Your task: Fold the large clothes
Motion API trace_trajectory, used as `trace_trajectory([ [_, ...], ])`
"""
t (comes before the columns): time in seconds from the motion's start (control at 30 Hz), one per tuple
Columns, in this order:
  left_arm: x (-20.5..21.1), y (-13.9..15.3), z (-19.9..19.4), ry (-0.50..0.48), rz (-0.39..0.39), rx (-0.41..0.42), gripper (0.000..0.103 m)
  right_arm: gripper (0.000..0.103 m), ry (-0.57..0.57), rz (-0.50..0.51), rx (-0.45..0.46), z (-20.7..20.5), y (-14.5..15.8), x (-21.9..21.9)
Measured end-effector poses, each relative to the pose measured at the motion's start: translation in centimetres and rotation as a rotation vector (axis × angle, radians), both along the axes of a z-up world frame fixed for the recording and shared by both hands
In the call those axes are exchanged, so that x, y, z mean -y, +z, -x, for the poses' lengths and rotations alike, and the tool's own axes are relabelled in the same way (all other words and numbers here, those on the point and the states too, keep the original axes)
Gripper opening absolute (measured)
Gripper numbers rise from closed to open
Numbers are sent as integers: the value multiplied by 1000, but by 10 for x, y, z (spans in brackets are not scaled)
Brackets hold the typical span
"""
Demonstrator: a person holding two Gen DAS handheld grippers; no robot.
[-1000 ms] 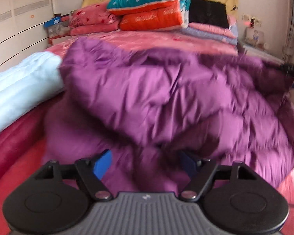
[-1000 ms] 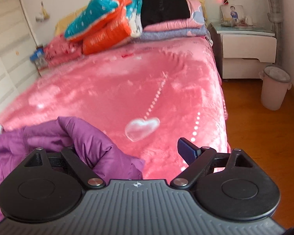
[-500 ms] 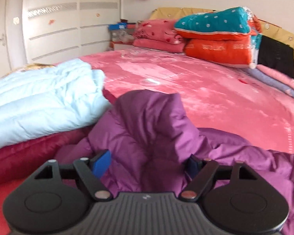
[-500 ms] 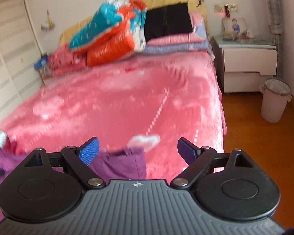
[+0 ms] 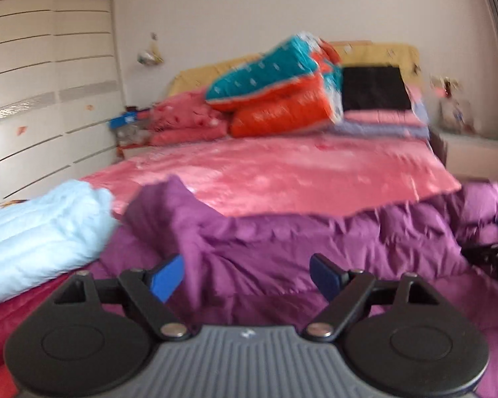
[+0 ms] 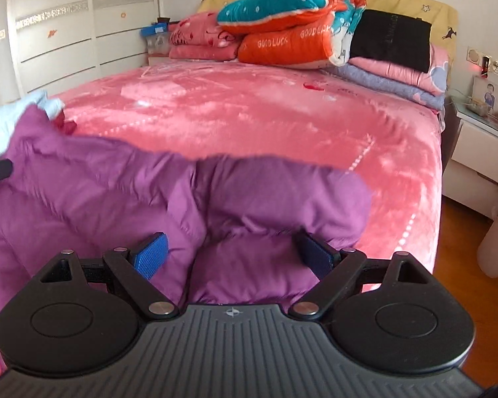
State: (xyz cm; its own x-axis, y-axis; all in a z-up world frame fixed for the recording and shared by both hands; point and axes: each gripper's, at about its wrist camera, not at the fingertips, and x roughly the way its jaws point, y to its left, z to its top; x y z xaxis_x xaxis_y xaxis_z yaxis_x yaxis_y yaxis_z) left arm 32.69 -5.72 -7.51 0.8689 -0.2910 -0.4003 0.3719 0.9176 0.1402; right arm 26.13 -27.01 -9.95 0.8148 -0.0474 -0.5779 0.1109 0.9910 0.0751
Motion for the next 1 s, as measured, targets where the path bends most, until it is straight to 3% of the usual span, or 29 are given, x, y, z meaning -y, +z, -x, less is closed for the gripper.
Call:
trace_trajectory([
  [0.13,3,-7,-43,26,-8,-20,83,103,-45,51,36,-9,-17,-5],
  [0.23,2,-14,-65,79,-48,-11,85,103,-69,34,46,-21,-28,-3],
  [0.37,-6,-24,-88,145,-59,-8,96,103,-117,22,65,-38,-38,0],
  [0.53,-17,-32,-105,180,-63,8,102,103,-163,-26,71,-59,-43,6],
  [1.0,-34,-61,-128,155,51,4,103,103,-160,55,46,-113,-70,-9],
])
